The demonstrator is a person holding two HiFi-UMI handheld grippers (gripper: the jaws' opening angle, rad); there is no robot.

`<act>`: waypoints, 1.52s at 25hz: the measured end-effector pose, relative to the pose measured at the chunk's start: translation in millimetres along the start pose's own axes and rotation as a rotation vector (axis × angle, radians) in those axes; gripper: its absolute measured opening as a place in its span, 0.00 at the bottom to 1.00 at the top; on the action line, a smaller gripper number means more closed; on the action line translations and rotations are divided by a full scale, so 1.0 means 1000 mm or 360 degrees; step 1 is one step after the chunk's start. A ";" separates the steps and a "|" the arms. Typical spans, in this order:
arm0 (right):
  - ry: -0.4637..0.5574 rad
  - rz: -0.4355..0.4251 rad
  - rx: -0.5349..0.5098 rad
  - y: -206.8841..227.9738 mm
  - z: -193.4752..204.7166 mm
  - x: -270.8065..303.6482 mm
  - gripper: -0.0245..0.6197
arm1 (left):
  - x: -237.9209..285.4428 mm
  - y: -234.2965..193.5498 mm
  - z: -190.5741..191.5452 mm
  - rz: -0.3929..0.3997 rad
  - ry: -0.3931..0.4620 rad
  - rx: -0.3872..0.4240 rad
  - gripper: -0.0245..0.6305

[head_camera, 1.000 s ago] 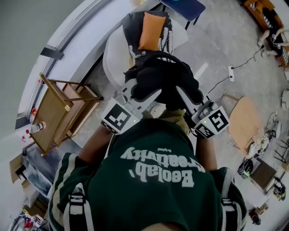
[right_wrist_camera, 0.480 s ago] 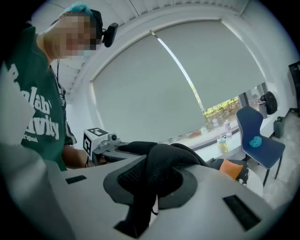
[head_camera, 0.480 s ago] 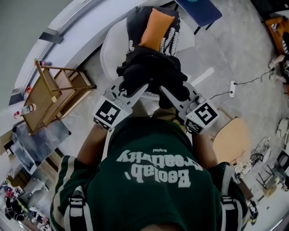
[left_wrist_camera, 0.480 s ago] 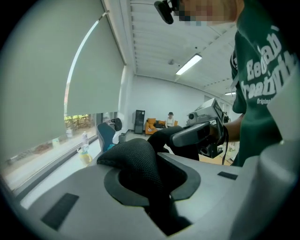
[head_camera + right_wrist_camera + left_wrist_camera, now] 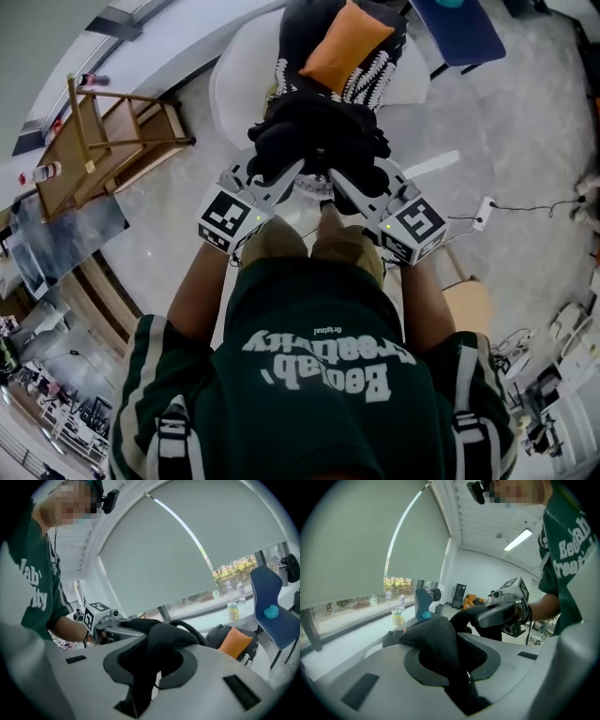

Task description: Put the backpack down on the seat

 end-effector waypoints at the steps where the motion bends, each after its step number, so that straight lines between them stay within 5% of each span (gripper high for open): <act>1: -0.0012 0.0001 0.0005 0.010 0.005 0.002 0.15 | 0.008 -0.002 0.006 -0.0006 -0.0013 -0.0029 0.17; 7: -0.0092 0.0034 0.0076 0.068 0.033 0.013 0.15 | 0.055 -0.013 0.035 0.0007 -0.0106 -0.0154 0.17; 22: -0.0341 0.0270 0.0095 0.210 0.128 0.075 0.20 | 0.181 -0.082 0.126 -0.0091 -0.0352 -0.0225 0.19; 27: -0.0571 0.0493 0.0034 0.231 0.155 0.075 0.39 | 0.186 -0.090 0.149 -0.0152 -0.0518 -0.0235 0.28; 32: -0.0642 0.0715 0.0009 0.250 0.173 0.066 0.45 | 0.185 -0.098 0.166 -0.0251 -0.0626 -0.0237 0.51; 38: -0.0663 0.0878 0.0078 0.269 0.192 0.046 0.49 | 0.181 -0.096 0.177 -0.0312 -0.0635 -0.0314 0.53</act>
Point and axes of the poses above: the fingertips, and each gripper's own axes: x forward along the fingers, y to its right, z out of its underside, the point moved 1 cm from there along -x, backward along the fingers, and after that the axes turned 2 degrees about -y, right-handed, at the moved point
